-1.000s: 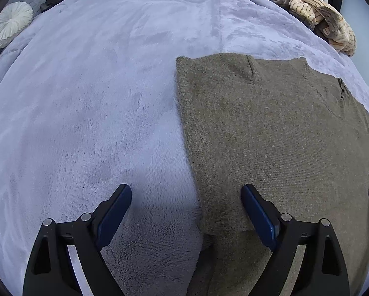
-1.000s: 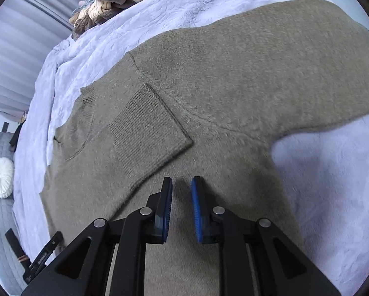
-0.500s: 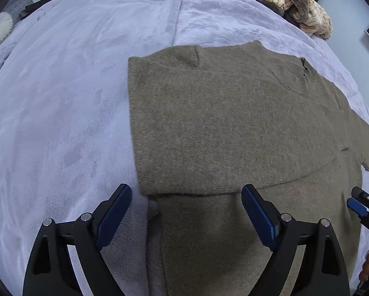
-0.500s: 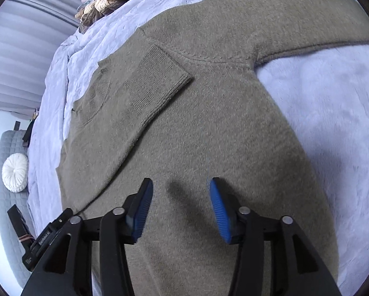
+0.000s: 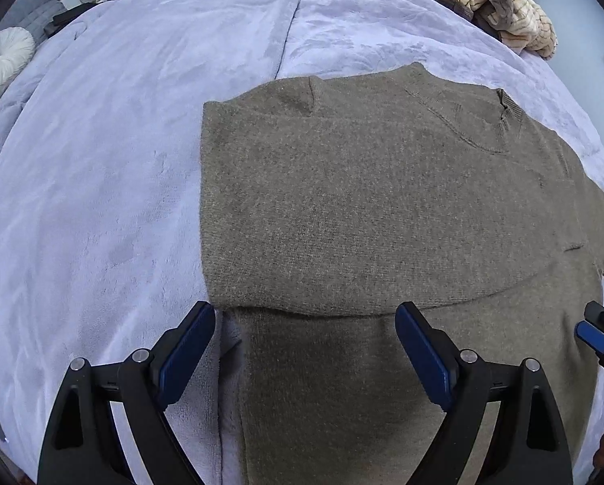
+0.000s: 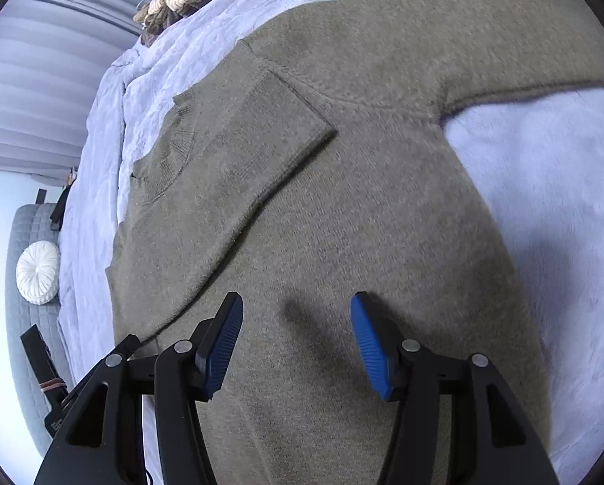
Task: Fold small clothes
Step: 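Grasp the other sleeve with the right tool and lift it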
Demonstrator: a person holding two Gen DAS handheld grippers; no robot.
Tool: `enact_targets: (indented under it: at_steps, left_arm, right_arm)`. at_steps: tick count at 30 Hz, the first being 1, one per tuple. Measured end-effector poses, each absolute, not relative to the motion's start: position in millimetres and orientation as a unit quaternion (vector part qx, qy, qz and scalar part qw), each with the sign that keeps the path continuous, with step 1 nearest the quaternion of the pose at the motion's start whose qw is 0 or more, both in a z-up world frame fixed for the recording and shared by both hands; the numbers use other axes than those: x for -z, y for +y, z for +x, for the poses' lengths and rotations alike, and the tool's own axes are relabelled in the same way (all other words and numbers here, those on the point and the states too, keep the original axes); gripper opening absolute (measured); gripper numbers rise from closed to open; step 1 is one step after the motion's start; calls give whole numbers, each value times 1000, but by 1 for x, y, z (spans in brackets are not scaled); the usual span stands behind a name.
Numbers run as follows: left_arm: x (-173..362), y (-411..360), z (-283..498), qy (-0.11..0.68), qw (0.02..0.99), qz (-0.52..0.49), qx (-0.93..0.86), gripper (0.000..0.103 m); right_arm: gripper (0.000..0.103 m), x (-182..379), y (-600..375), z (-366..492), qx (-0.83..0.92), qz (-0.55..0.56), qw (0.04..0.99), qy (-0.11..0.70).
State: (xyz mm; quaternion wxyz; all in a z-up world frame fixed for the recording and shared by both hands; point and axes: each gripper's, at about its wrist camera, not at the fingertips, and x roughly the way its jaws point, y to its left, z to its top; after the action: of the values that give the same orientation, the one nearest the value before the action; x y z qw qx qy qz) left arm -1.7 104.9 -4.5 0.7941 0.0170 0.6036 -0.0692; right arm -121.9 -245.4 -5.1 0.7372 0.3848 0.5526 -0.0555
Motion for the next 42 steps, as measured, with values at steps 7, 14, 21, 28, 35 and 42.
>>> enact_targets:
  at_steps: [7,14,21,28,35,42]
  left_arm:
    - [-4,77,-5,602,795,9,72,91]
    - [-6,17,-12,603,790,42,105,91]
    - [-7,-40,-19,601,784,65,138,91]
    - [-7,-93,-30,603,777,73,168,91]
    - [-10,-143,-40,597,774,75,197,91]
    - [-11,-166,-38,594,774,77,206,91]
  right_arm:
    - [60,6,-264,-116,38,392,732,556]
    - [60,1,-306,-134,45,429,730,530]
    - [66,-3,-367,-166,82,467,736,483]
    - [67,-3,-437,-200,130,521,732,420]
    - [67,-3,-492,-223,186,563,723,355]
    - [67,8,-546,-240,241,614,697,281]
